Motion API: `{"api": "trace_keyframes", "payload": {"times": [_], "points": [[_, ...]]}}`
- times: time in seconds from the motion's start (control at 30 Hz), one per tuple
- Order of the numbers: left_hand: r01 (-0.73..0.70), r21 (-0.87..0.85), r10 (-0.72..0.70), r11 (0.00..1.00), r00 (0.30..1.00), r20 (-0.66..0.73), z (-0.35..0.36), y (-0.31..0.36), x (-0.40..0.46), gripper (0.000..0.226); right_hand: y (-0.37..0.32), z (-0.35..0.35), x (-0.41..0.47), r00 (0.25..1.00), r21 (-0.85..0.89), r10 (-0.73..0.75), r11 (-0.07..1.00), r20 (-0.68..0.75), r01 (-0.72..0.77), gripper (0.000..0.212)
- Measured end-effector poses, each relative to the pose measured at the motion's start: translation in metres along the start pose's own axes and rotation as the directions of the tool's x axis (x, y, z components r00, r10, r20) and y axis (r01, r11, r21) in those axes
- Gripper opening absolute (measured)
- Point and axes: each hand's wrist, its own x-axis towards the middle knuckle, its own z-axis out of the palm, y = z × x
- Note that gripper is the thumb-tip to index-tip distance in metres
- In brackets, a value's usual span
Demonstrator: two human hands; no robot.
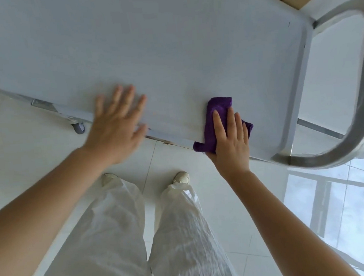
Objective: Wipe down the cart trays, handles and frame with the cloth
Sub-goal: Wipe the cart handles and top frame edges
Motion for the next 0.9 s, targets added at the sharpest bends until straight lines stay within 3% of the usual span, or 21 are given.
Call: {"api": "trace_keyframes", "payload": {"times": [0.1,0.17,0.47,0.9], "points": [[0.182,0.025,-0.181,0.983,0.983,-0.024,-0.010,-0.044,-0.009,0.068,0.000,-0.003,0.000,1.000,-0.008,0.014,1.000,0.006,-0.014,0.101],[0.213,0.009,-0.213,0.977,0.977,-0.006,-0.011,-0.050,-0.007,0.070,-0.002,-0.005,0.000,1.000,-0.020,0.017,1.000,0.001,-0.017,0.100],[0.243,-0.003,-0.238,0.970,0.952,0.192,-0.021,-0.051,-0.002,0.063,-0.026,-0.007,0.008,1.000,-0.033,0.022,0.999,-0.005,-0.023,0.092],[0.242,-0.059,-0.222,0.969,0.947,0.230,-0.025,-0.054,-0.001,0.060,-0.101,-0.003,0.040,0.999,-0.062,-0.020,0.998,-0.027,0.018,0.095]]}}
